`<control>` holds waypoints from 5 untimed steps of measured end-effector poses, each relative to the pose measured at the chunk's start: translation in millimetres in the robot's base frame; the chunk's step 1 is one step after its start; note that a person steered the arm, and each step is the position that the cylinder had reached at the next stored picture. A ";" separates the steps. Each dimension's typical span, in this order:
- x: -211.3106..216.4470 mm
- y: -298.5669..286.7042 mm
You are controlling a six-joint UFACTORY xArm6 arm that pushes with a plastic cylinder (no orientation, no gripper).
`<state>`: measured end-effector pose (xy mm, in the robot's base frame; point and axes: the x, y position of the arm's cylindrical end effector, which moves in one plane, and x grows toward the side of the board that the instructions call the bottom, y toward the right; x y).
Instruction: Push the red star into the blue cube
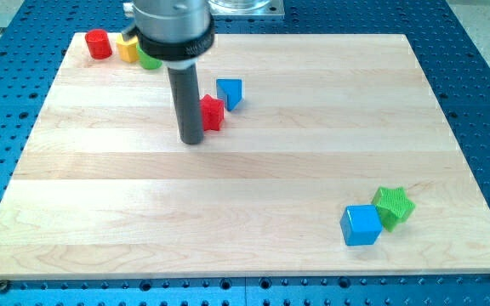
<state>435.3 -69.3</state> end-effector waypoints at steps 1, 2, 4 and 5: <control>-26.1 -47.8; -71.2 -52.9; -28.4 28.9; 6.9 101.2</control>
<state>442.2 32.0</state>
